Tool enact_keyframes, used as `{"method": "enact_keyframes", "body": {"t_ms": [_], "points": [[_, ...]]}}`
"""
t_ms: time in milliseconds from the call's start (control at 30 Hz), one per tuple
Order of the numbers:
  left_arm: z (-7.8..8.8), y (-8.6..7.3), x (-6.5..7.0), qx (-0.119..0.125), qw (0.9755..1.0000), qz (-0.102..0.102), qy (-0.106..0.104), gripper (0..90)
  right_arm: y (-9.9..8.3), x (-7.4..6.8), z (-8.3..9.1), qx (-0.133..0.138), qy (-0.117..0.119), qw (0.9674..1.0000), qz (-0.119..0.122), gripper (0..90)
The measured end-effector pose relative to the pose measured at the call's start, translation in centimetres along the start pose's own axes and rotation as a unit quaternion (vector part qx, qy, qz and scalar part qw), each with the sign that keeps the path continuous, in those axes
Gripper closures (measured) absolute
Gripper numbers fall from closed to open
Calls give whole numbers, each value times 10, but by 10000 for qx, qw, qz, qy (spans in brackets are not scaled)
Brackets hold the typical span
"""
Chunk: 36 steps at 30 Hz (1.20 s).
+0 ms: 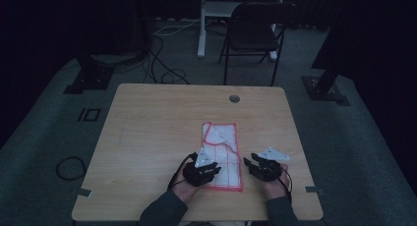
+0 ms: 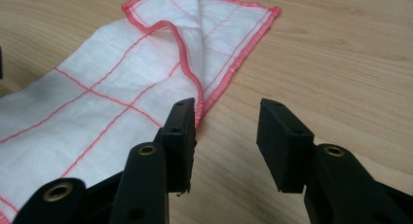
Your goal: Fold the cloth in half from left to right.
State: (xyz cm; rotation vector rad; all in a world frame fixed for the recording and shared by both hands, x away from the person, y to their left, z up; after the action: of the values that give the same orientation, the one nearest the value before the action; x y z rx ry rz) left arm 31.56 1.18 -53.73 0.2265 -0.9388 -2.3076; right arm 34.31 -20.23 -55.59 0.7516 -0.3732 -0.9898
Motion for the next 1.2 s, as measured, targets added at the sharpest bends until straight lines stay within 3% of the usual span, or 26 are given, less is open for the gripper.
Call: {"method": "enact_keyframes", "body": {"t_ms": [500,833,1200], "points": [[-10,-27,-7,-201,9997,137,-4,763,19,-12,-4,111,104,9996,252,582],[-10,-34,-11,-287,9995,103,84,770,36,-16,-12,277,244,9986,387,586],[-11,-40,-13,-355,9992,106,148,811,54,-31,-30,235,355,9968,682,590]]}}
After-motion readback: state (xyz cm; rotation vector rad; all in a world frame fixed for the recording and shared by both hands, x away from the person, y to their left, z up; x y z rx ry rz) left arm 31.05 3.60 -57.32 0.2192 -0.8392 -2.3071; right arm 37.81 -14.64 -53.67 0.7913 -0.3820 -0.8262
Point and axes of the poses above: each handheld gripper's, and its own axes: z roughly backward along the jaws, y roughly out of its top, x roughly to its right, the point moved 5 cm from there along -z, roughly forward along the jaws, and after that the axes turned 9 degrees about -x, right-handed, at the moved point
